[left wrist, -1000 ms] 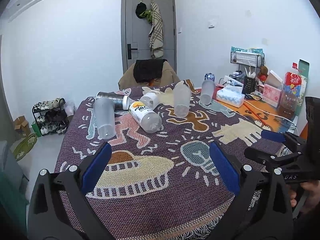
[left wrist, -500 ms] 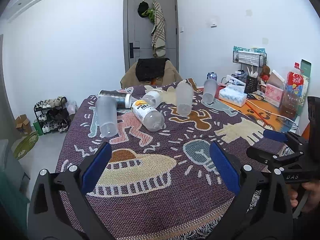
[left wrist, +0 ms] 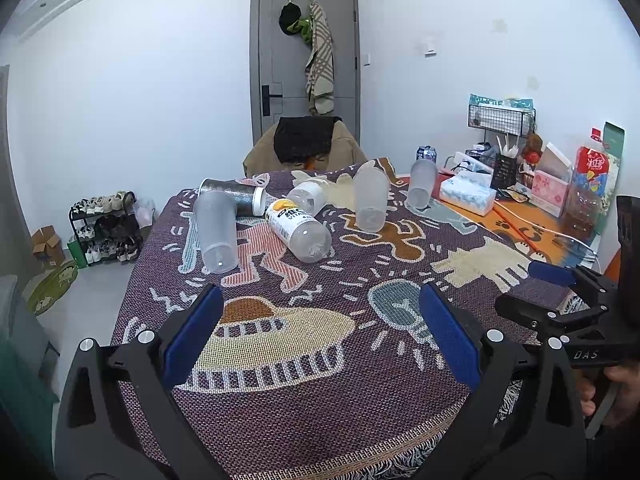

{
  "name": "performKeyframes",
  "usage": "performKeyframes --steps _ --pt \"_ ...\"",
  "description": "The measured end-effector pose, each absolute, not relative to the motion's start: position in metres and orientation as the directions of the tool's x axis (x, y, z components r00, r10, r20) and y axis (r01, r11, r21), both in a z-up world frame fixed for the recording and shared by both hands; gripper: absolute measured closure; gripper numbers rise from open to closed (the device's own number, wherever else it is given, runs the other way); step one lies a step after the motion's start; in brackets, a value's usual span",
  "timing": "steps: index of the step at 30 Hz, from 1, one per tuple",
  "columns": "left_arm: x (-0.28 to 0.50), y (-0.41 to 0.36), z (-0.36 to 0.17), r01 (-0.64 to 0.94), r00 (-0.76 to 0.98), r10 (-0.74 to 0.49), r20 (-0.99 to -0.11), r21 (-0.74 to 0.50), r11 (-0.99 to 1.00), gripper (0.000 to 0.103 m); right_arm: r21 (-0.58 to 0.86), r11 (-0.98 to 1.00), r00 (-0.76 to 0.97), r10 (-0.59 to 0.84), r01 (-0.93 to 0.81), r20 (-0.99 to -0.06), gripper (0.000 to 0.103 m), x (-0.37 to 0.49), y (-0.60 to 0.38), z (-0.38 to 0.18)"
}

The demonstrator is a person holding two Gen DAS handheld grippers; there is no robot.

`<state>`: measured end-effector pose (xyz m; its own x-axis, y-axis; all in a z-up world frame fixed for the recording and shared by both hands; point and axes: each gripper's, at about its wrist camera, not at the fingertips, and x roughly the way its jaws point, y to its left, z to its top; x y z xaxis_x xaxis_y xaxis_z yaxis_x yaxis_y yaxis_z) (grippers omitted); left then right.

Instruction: Flip cup upright

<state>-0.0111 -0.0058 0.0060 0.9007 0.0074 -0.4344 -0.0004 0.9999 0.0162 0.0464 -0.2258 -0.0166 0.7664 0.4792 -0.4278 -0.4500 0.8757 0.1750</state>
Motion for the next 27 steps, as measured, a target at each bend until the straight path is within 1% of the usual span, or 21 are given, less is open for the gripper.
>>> performKeyframes --steps 14,27 --pt "-0.006 0.004 0.015 -0.025 0.903 0.026 -0.430 0.008 1.000 0.006 0.172 0.869 0.748 0.489 -0.464 -0.449 0.008 0.057 -0.215 -0.010" --pt "0.013 0.052 0.032 -0.122 0.895 0.080 -0.438 -0.067 0.990 0.006 0.136 0.822 0.672 0.536 -0.553 -0.510 0.008 0.107 -0.165 0.018"
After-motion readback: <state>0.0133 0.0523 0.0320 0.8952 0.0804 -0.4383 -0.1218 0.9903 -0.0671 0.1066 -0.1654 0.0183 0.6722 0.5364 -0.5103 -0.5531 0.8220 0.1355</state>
